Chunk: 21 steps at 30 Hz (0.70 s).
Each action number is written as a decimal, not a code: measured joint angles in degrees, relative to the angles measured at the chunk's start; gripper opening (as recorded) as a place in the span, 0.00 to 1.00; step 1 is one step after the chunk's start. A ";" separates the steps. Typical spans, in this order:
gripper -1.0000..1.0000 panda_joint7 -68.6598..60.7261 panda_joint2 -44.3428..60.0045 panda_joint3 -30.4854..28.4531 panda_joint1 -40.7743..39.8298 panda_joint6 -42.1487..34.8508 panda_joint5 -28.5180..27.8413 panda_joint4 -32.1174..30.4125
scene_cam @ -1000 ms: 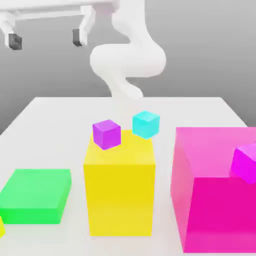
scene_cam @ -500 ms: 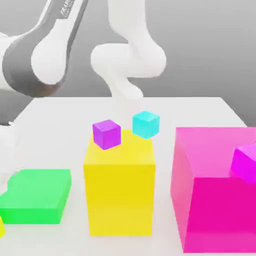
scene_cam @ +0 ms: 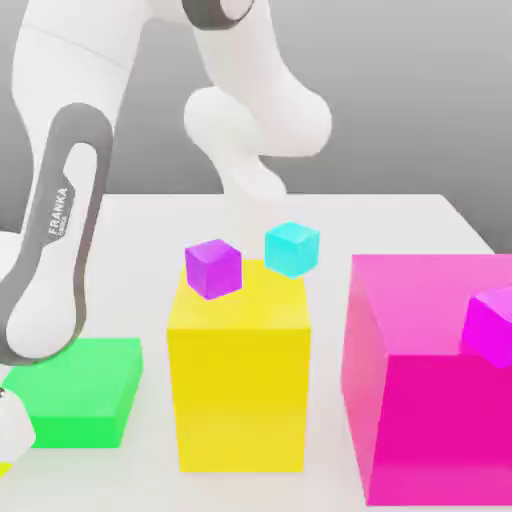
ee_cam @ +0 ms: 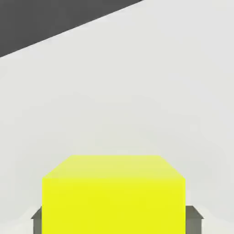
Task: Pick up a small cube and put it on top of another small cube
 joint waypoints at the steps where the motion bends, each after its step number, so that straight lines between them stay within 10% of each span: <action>1: 0.00 0.27 -0.72 -0.42 0.33 -0.55 -0.38 -0.18; 21: 0.00 -34.64 -40.64 3.94 10.95 -25.63 -14.02 -13.73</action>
